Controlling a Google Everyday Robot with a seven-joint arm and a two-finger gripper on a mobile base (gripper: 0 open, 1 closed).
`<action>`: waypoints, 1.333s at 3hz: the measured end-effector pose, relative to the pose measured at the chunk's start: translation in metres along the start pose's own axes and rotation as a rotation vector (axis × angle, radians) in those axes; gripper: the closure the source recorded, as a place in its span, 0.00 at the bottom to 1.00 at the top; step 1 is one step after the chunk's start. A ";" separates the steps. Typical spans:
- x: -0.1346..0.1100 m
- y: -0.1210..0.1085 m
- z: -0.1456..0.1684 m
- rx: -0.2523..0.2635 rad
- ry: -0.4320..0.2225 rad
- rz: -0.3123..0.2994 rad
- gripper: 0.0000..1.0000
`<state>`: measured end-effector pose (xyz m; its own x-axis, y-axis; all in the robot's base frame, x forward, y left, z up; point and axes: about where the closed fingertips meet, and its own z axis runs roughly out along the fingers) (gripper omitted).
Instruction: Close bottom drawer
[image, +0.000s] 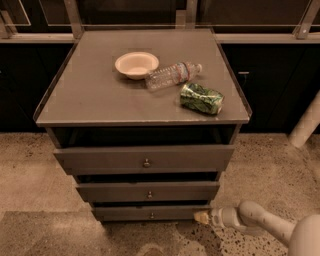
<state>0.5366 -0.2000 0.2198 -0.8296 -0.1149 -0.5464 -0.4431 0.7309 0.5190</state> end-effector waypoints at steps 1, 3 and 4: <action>0.009 -0.002 -0.080 0.003 0.095 0.119 1.00; 0.010 0.000 -0.074 -0.007 0.098 0.114 0.57; 0.010 0.000 -0.074 -0.007 0.098 0.114 0.34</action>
Offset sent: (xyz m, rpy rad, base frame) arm -0.0269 -0.0459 0.0374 -0.0030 0.1202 -0.0262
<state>0.5034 -0.2506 0.2633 -0.9035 -0.0968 -0.4175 -0.3464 0.7386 0.5784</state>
